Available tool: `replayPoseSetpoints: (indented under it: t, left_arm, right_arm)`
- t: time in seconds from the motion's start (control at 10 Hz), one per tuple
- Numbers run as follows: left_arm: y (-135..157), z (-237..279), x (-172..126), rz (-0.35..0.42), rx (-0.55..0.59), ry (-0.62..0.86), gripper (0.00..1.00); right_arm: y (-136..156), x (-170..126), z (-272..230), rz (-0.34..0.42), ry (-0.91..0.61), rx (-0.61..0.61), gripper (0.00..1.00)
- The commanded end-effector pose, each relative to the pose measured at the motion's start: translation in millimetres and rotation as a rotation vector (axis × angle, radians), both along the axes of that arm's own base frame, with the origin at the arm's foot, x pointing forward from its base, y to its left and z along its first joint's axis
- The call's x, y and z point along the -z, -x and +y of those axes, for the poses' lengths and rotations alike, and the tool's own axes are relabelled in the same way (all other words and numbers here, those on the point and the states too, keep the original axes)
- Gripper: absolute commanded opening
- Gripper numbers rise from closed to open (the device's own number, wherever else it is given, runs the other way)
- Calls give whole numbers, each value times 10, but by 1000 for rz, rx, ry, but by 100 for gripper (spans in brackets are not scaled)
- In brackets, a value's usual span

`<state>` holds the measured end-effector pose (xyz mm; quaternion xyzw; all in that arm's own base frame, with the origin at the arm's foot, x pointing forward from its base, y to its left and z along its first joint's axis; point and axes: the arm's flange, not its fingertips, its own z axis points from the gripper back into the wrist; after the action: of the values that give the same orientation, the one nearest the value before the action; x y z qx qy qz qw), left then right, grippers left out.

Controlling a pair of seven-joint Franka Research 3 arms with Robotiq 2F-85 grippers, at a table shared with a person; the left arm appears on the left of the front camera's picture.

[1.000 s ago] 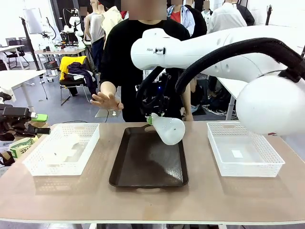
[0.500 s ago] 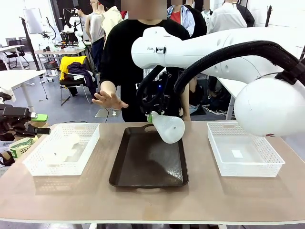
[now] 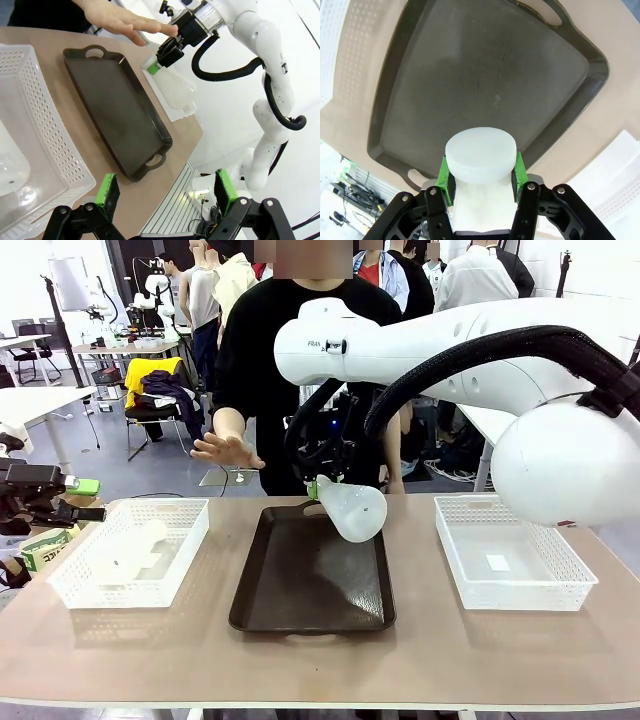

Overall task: Prepare the laboratory tools.
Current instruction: While moving the picked Big flask to the Handle tray indicated by the person, stop as directed by the person, then place the picked Big flask upright in the Handle tray as instructed by the person.

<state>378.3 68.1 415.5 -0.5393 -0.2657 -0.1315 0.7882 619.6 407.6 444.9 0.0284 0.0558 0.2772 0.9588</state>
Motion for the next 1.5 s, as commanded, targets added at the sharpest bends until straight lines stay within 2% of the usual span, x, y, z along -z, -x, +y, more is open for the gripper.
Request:
replayPoseSetpoints:
  t: [0.0,1.4]
  left_arm:
    - [6,12,-11,-6,-1,13,100]
    - [6,12,-11,-6,-1,13,100]
  right_arm:
    - [6,-9,9,-1,-1,-3,0]
    - [6,-9,9,-1,-1,-3,0]
